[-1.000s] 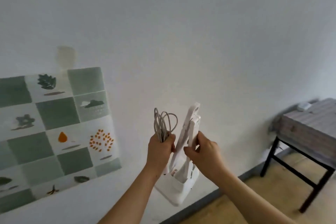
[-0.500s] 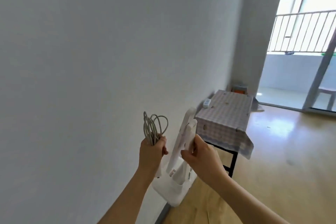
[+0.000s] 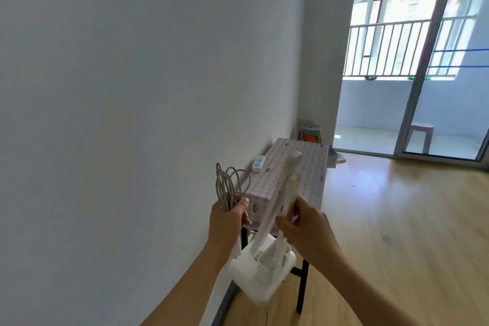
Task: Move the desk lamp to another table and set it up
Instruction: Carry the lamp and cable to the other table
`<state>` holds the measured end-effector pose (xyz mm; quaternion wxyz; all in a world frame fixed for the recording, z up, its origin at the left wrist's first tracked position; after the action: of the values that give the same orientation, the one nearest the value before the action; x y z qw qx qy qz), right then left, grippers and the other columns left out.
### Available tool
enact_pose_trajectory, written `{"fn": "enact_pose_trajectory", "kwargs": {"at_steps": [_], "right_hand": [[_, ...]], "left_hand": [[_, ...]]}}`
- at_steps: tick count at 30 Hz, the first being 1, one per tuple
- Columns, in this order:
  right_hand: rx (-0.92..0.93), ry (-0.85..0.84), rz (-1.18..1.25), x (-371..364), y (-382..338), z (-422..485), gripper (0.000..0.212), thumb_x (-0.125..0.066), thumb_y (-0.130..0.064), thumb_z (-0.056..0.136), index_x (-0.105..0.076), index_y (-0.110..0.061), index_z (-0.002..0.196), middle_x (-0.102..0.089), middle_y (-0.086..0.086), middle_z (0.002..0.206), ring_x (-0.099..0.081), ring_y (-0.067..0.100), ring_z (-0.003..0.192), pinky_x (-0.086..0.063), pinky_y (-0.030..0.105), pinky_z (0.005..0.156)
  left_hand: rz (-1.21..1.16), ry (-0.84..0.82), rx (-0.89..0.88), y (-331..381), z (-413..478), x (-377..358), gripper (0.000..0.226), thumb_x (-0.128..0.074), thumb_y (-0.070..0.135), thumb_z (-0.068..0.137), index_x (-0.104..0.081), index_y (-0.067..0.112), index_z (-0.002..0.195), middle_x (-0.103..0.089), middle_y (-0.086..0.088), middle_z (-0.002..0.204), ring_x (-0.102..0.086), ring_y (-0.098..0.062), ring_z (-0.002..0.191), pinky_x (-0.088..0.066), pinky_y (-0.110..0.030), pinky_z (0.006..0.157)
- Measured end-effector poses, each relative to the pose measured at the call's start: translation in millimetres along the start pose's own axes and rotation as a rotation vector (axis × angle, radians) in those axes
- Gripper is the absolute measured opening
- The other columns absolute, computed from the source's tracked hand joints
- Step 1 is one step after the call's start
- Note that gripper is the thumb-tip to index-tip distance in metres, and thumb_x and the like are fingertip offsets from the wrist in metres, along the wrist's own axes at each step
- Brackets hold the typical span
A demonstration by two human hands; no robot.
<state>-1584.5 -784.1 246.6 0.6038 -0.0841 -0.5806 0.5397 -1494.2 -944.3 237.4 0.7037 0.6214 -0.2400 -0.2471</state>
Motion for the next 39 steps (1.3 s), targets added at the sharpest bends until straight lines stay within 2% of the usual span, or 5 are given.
{"fn": "enact_pose_trajectory", "kwargs": {"at_steps": [3, 7, 19, 26, 39], "right_hand": [[-0.022, 0.031, 0.023, 27.2, 40.2, 52.6, 0.015, -0.066, -0.03, 0.08, -0.052, -0.025, 0.083, -0.064, -0.012, 0.075, -0.066, 0.006, 0.064, -0.055, 0.017, 0.057], [-0.042, 0.046, -0.011, 69.4, 80.9, 112.7, 0.016, -0.064, -0.03, 0.08, -0.049, -0.022, 0.079, -0.064, -0.007, 0.073, -0.066, 0.013, 0.064, -0.056, 0.025, 0.057], [-0.096, 0.11, -0.053, 132.9, 202.0, 264.0, 0.017, -0.063, -0.031, 0.085, -0.053, -0.02, 0.092, -0.061, -0.017, 0.078, -0.061, 0.0, 0.062, -0.037, 0.004, 0.047], [-0.118, 0.105, -0.093, 140.1, 267.7, 379.4, 0.019, -0.065, -0.029, 0.084, -0.056, -0.016, 0.094, -0.066, -0.006, 0.084, -0.068, 0.017, 0.068, -0.056, 0.027, 0.069], [-0.173, 0.076, -0.074, 144.5, 380.2, 573.0, 0.023, -0.064, -0.03, 0.086, -0.054, -0.02, 0.104, -0.064, -0.008, 0.095, -0.067, 0.018, 0.077, -0.05, 0.018, 0.068]], "left_hand": [[-0.001, -0.017, -0.007, 4.2, 49.6, -62.1, 0.03, -0.06, 0.011, 0.088, -0.056, 0.008, 0.057, -0.053, -0.003, 0.046, -0.052, -0.014, 0.045, -0.048, -0.022, 0.052], [-0.04, -0.056, 0.004, 12.4, 101.1, -139.6, 0.021, -0.061, 0.007, 0.087, -0.061, 0.005, 0.066, -0.055, -0.002, 0.046, -0.053, -0.008, 0.04, -0.046, -0.015, 0.042], [-0.076, -0.145, 0.085, -38.1, 220.6, -305.0, 0.021, -0.06, 0.007, 0.086, -0.062, 0.01, 0.066, -0.057, 0.0, 0.047, -0.056, -0.009, 0.042, -0.047, -0.023, 0.049], [-0.117, -0.182, 0.067, -58.3, 336.0, -395.5, 0.016, -0.06, 0.002, 0.086, -0.064, 0.01, 0.072, -0.06, -0.003, 0.055, -0.058, -0.009, 0.046, -0.049, -0.016, 0.045], [-0.117, -0.153, 0.138, -90.4, 512.8, -528.0, 0.015, -0.058, 0.001, 0.084, -0.065, 0.011, 0.076, -0.063, -0.006, 0.066, -0.06, -0.009, 0.053, -0.048, -0.016, 0.048]]}}
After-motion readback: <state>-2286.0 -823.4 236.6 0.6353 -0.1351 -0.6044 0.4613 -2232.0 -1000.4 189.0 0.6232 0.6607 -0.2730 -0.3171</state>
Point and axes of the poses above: each hand's wrist, its own z-axis towards the middle knuckle, its own x-axis out of the back of the hand, y = z × x, the point moved 6 cm from there along z, towards the middle knuckle
